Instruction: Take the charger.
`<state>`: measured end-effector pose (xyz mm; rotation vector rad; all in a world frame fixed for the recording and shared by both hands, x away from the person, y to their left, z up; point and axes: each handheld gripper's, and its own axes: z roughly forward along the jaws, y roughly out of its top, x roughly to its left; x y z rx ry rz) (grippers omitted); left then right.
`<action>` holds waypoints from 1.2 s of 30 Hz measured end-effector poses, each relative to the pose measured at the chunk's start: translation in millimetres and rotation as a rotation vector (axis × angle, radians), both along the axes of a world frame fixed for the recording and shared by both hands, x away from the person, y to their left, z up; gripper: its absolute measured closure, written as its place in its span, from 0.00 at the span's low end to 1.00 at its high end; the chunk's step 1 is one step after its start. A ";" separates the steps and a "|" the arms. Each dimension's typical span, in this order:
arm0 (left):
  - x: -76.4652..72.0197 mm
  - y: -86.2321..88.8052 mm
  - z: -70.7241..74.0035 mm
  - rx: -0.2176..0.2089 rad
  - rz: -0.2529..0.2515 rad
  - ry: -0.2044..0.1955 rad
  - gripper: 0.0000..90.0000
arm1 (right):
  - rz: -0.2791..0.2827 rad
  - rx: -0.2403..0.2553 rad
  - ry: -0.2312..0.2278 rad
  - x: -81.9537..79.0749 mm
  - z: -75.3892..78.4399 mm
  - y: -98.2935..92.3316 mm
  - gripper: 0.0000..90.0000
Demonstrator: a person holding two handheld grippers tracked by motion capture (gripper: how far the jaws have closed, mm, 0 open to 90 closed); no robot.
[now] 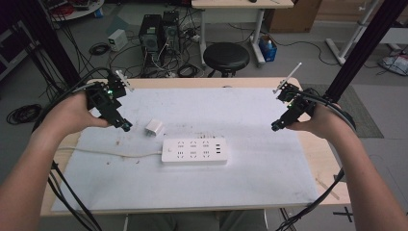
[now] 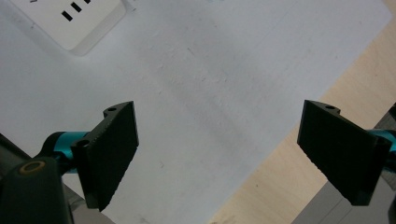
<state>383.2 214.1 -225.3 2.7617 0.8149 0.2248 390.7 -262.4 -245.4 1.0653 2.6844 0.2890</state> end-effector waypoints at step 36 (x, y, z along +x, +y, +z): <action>89.2 -45.5 -105.1 -0.002 0.376 0.111 0.17 | -0.032 0.027 0.000 8.1 -17.3 -1.3 0.13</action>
